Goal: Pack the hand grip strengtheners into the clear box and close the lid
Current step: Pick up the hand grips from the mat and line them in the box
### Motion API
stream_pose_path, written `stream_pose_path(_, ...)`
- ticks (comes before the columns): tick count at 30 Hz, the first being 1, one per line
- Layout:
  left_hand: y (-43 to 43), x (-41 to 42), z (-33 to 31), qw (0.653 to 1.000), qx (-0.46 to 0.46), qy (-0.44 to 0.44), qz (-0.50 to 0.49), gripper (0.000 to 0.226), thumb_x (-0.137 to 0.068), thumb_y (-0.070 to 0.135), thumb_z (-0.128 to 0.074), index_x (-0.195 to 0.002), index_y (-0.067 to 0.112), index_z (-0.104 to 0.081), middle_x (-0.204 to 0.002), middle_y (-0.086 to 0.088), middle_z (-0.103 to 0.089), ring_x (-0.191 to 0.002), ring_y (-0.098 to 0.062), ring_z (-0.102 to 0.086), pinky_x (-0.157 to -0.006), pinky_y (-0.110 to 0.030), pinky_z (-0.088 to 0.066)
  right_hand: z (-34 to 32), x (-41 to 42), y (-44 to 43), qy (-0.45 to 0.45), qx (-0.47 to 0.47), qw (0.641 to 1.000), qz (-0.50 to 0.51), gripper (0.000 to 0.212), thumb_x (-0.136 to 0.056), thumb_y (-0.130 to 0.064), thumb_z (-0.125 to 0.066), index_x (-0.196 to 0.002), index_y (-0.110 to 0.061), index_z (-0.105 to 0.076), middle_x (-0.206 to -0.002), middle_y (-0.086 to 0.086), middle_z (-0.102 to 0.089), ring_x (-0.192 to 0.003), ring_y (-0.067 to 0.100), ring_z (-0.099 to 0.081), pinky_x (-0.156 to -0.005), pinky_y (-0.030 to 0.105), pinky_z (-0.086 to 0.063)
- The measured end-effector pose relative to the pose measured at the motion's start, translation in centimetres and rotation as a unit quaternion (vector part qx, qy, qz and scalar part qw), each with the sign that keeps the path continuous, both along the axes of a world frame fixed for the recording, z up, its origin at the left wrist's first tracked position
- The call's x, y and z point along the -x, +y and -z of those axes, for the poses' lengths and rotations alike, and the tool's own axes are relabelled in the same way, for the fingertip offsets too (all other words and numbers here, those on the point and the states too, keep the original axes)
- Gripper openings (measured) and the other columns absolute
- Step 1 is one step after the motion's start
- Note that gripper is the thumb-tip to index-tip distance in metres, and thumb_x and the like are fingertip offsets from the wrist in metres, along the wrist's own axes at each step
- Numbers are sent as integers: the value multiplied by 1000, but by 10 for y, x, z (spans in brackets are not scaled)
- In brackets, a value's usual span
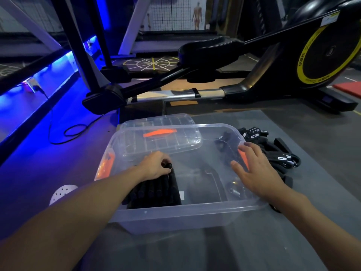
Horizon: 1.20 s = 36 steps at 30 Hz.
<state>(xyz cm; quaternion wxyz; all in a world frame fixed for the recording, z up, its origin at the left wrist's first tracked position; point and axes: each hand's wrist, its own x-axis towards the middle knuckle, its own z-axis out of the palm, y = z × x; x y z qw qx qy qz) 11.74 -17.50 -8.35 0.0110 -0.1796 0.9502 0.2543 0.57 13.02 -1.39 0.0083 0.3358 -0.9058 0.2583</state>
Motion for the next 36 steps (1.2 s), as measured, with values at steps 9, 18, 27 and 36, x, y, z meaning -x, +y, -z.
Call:
stream_pose_path(9, 0, 4, 3, 1000, -22, 16, 6, 13, -80, 19, -73, -92, 24, -71, -94, 3, -70, -90, -18, -65, -89, -39, -52, 1, 2, 0, 3, -5, 1000, 1, 52, -93, -42, -53, -139, -19, -40, -150, -6, -26, -133, 21, -37, -92, 35, -38)
stream_pose_path(18, 0, 3, 1, 999, -29, 20, -4, 11, -83, 16, -73, -94, 17, -71, -89, 4, -63, -88, -15, -59, -81, -27, -47, 4, 3, 0, 1, 0, 1000, 0, 53, -92, -42, -54, -138, -20, -41, -150, -7, -27, -132, 22, -38, -95, 38, -39)
stream_pose_path(27, 18, 1, -20, 996, -20, 73, -37, 27, -87, 13, -66, -113, 10, -65, -103, 0, -61, -102, -20, -61, -93, -30, -47, 5, 6, 3, 5, 17, 1000, -5, 50, -92, -39, -55, -135, -16, -44, -148, -1, -32, -129, 24, -42, -100, 39, -40)
stream_pose_path(36, 176, 53, -93, 965, -55, 225, 124, 30, -86, 28, -54, -111, 16, -65, -110, -1, -62, -108, -19, -58, -98, -36, -44, 20, 25, 50, -158, 349, 901, 206, 14, -97, -21, -51, -104, -14, -60, -94, -4, -64, -90, 16, -60, -80, 29, -46)
